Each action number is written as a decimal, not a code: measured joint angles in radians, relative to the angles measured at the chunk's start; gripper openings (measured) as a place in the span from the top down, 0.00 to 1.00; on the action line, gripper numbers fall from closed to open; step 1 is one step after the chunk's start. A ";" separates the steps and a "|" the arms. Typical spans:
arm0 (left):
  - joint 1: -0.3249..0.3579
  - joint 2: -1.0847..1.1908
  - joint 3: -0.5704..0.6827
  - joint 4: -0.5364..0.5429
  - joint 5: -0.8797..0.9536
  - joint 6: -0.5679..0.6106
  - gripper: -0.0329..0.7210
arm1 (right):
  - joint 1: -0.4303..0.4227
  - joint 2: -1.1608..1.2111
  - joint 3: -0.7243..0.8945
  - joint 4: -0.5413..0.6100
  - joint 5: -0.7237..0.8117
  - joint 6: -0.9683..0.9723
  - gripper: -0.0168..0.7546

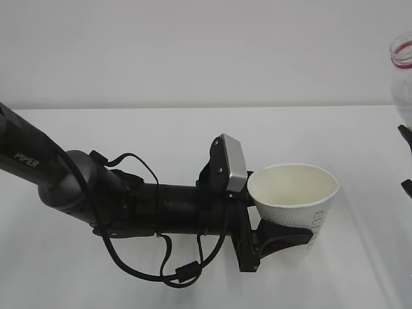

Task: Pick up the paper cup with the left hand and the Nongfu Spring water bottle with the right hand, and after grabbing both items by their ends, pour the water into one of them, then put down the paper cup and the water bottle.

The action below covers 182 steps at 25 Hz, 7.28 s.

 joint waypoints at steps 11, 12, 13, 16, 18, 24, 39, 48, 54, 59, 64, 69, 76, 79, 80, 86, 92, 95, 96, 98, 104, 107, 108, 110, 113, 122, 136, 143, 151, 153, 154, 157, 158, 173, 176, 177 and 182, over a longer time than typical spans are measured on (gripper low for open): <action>0.000 0.000 0.000 -0.002 0.000 0.000 0.28 | 0.000 0.000 0.000 0.000 0.000 -0.016 0.41; 0.000 0.000 0.000 -0.002 0.000 0.000 0.28 | 0.000 0.000 0.000 0.000 0.000 -0.027 0.41; 0.000 0.000 0.000 -0.002 0.000 0.000 0.28 | 0.000 0.000 0.000 0.000 0.000 -0.037 0.41; 0.000 0.000 0.000 -0.004 0.000 0.000 0.28 | 0.000 0.000 0.000 0.000 0.000 -0.086 0.41; 0.000 0.000 0.000 -0.004 0.000 0.000 0.28 | 0.000 0.000 0.000 0.000 0.000 -0.125 0.41; 0.000 0.000 0.000 -0.004 0.000 0.000 0.28 | 0.000 0.000 0.000 0.000 -0.006 -0.171 0.41; 0.000 0.000 0.000 -0.007 0.048 -0.002 0.29 | 0.000 0.000 0.000 -0.092 -0.014 -0.273 0.41; 0.000 0.000 0.000 -0.007 0.029 0.003 0.29 | 0.000 0.000 0.000 -0.094 -0.014 -0.380 0.41; 0.000 0.000 0.000 -0.007 0.028 0.005 0.29 | 0.000 0.000 0.000 -0.071 -0.014 -0.445 0.41; 0.000 0.000 0.000 -0.006 0.024 0.006 0.29 | 0.000 0.000 0.000 -0.069 -0.014 -0.484 0.41; 0.000 0.000 0.000 -0.006 0.024 0.006 0.29 | 0.000 0.000 0.000 -0.069 -0.015 -0.530 0.41; 0.000 0.000 0.000 0.000 0.024 0.006 0.29 | 0.000 0.000 0.000 -0.069 -0.015 -0.539 0.41; 0.000 0.000 0.000 0.004 0.018 0.006 0.29 | 0.000 0.000 0.000 -0.069 -0.015 -0.561 0.41; 0.000 0.000 0.000 0.016 0.015 0.006 0.29 | 0.000 0.000 0.000 -0.073 -0.017 -0.576 0.41; 0.000 0.000 0.000 0.018 0.015 0.006 0.29 | 0.000 0.000 0.000 -0.074 -0.017 -0.578 0.41; 0.000 0.000 0.000 0.032 0.013 0.006 0.29 | 0.000 0.000 0.000 -0.089 -0.017 -0.613 0.41; 0.000 0.000 0.000 0.040 0.013 0.006 0.29 | 0.000 0.000 0.000 -0.095 -0.017 -0.639 0.41; 0.000 0.000 0.000 0.040 0.015 0.006 0.29 | 0.000 0.000 0.000 -0.097 -0.017 -0.647 0.41; 0.000 0.000 0.000 0.040 0.015 0.006 0.29 | 0.000 0.000 0.000 -0.097 -0.017 -0.652 0.41; 0.000 0.000 0.000 0.041 0.015 0.006 0.29 | 0.000 0.000 0.000 -0.097 -0.017 -0.657 0.41; 0.000 0.000 0.000 0.042 0.015 0.006 0.29 | 0.000 0.000 0.000 -0.097 -0.017 -0.665 0.41; 0.000 0.000 0.000 0.042 0.015 0.006 0.29 | 0.000 0.000 0.000 -0.097 -0.017 -0.665 0.41; 0.000 0.000 0.000 0.042 0.015 0.006 0.29 | 0.000 0.000 0.000 -0.097 -0.017 -0.666 0.41; 0.000 0.000 0.000 0.042 0.015 0.006 0.29 | 0.000 0.000 0.000 -0.097 -0.017 -0.666 0.41; 0.000 0.000 0.000 0.042 0.015 0.006 0.29 | 0.000 0.000 0.000 -0.097 -0.019 -0.675 0.41; 0.000 0.000 0.000 0.042 0.015 0.006 0.29 | 0.000 0.000 0.000 -0.097 -0.019 -0.687 0.41; 0.000 0.000 0.000 0.043 0.023 0.006 0.29 | 0.000 0.000 0.000 -0.097 -0.019 -0.688 0.41; 0.000 0.000 0.000 0.043 0.023 0.006 0.29 | 0.000 0.000 0.000 -0.097 -0.019 -0.699 0.41; 0.000 0.000 0.000 0.043 0.023 0.006 0.29 | 0.000 0.000 0.000 -0.109 -0.019 -0.719 0.41; 0.000 0.000 0.000 0.043 0.023 0.006 0.29 | 0.000 0.000 0.000 -0.110 -0.019 -0.727 0.41; 0.000 0.000 0.000 0.043 0.023 0.006 0.29 | 0.000 0.000 0.000 -0.113 -0.019 -0.727 0.41; 0.000 0.000 0.000 0.043 0.023 0.006 0.29 | 0.000 0.000 0.000 -0.115 -0.019 -0.731 0.41; 0.000 0.000 0.000 0.043 0.023 0.006 0.29 | 0.000 0.000 0.000 -0.115 -0.019 -0.731 0.41; 0.000 0.000 0.000 0.043 0.029 0.006 0.29 | 0.000 0.000 0.000 -0.118 -0.019 -0.731 0.41; 0.000 0.000 0.000 0.043 0.029 0.006 0.29 | 0.000 0.000 0.000 -0.118 -0.019 -0.731 0.41; 0.000 0.000 0.000 0.043 0.029 0.006 0.29 | 0.000 0.000 0.000 -0.118 -0.019 -0.731 0.41; 0.000 0.000 0.000 0.043 0.029 0.006 0.29 | 0.000 0.000 0.000 -0.118 -0.019 -0.731 0.41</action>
